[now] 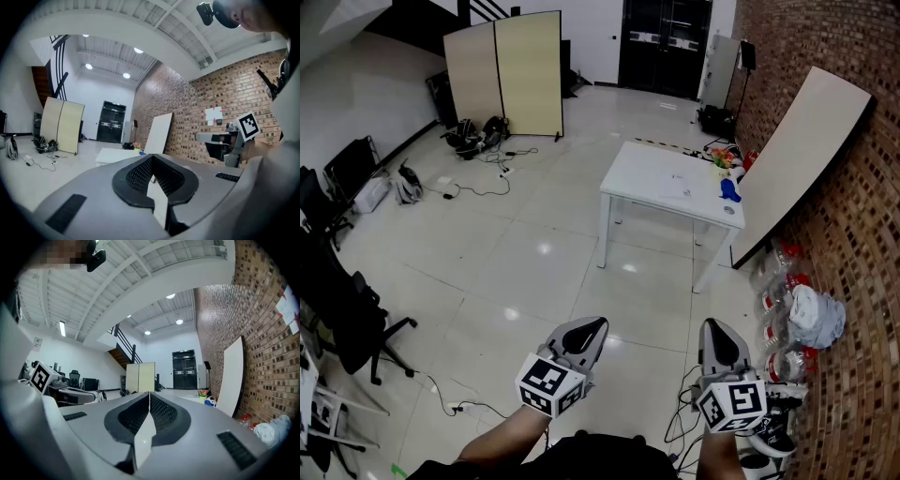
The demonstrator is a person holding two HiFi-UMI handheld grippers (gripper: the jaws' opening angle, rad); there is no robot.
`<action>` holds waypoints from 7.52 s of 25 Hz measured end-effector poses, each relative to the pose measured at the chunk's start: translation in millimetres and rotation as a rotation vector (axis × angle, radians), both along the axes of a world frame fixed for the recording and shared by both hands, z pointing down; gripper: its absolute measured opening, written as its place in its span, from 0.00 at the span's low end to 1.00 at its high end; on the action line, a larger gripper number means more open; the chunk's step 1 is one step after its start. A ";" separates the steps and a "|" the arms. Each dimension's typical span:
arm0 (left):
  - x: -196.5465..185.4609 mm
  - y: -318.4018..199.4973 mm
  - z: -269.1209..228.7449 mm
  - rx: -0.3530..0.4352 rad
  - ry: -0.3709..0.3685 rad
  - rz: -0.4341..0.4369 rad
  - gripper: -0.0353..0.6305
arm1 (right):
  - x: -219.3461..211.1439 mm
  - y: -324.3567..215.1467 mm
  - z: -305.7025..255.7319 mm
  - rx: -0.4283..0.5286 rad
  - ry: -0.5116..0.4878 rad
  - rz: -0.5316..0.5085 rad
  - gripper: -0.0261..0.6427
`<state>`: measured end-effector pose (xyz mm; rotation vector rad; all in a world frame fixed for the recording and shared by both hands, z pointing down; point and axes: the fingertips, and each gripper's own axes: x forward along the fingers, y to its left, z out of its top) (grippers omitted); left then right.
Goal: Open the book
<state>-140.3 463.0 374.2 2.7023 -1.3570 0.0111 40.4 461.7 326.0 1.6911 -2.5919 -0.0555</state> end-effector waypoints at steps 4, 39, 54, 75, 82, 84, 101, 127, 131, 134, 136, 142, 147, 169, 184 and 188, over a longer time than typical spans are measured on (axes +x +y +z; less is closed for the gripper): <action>-13.5 -18.1 2.5 0.015 -0.010 0.024 0.06 | -15.7 -16.2 6.6 -0.005 -0.019 0.023 0.04; 78.8 -404.9 21.7 -0.039 -0.066 -0.094 0.06 | 84.7 -414.4 15.8 0.006 -0.072 -0.107 0.04; 48.7 -646.9 15.4 -0.007 -0.018 -0.045 0.06 | 26.0 -646.6 18.0 -0.016 -0.025 -0.096 0.04; 78.0 -893.1 41.9 -0.104 -0.053 -0.120 0.06 | 27.1 -902.6 41.1 -0.075 -0.029 -0.205 0.04; 87.4 -953.8 55.2 -0.137 -0.076 -0.161 0.06 | 25.6 -973.7 71.2 -0.156 -0.008 -0.244 0.05; 79.3 -970.4 74.1 -0.181 -0.102 -0.186 0.06 | 16.5 -991.0 99.1 -0.243 0.040 -0.226 0.05; 56.2 -1012.9 307.9 -0.728 -0.182 -0.107 0.08 | -20.4 -1018.7 399.5 -0.958 0.416 0.050 0.24; 67.0 -1018.3 300.9 -0.658 -0.081 0.002 0.07 | -8.8 -1023.9 398.6 -1.079 0.250 0.160 0.05; 68.8 -1026.3 292.6 -0.639 -0.069 -0.008 0.07 | 0.8 -1025.9 368.3 -1.053 0.127 0.144 0.04; 75.4 -1030.6 285.7 -0.629 -0.073 0.008 0.07 | 15.4 -1027.3 340.6 -1.036 0.005 0.138 0.04; 81.9 -1033.0 279.4 -0.621 -0.076 0.021 0.07 | 31.5 -1028.4 318.5 -1.006 -0.056 0.141 0.04; 128.3 -1037.9 257.2 -0.585 -0.105 0.097 0.07 | 118.1 -1030.2 261.7 -0.903 -0.232 0.220 0.04; 187.8 -1033.2 240.5 -0.557 -0.128 0.176 0.07 | 210.4 -1029.8 257.4 -0.884 -0.305 0.301 0.04; 278.1 -1014.4 243.9 -0.555 -0.226 0.245 0.07 | 360.1 -1013.9 413.1 -1.024 -0.119 0.345 0.05; 250.7 -1031.8 175.5 -0.358 -0.134 0.219 0.07 | 289.8 -1045.7 239.1 -0.559 -0.085 0.232 0.04; 240.3 -1033.1 141.4 -0.274 -0.100 0.206 0.06 | 257.7 -1038.7 185.5 -0.427 -0.122 0.124 0.04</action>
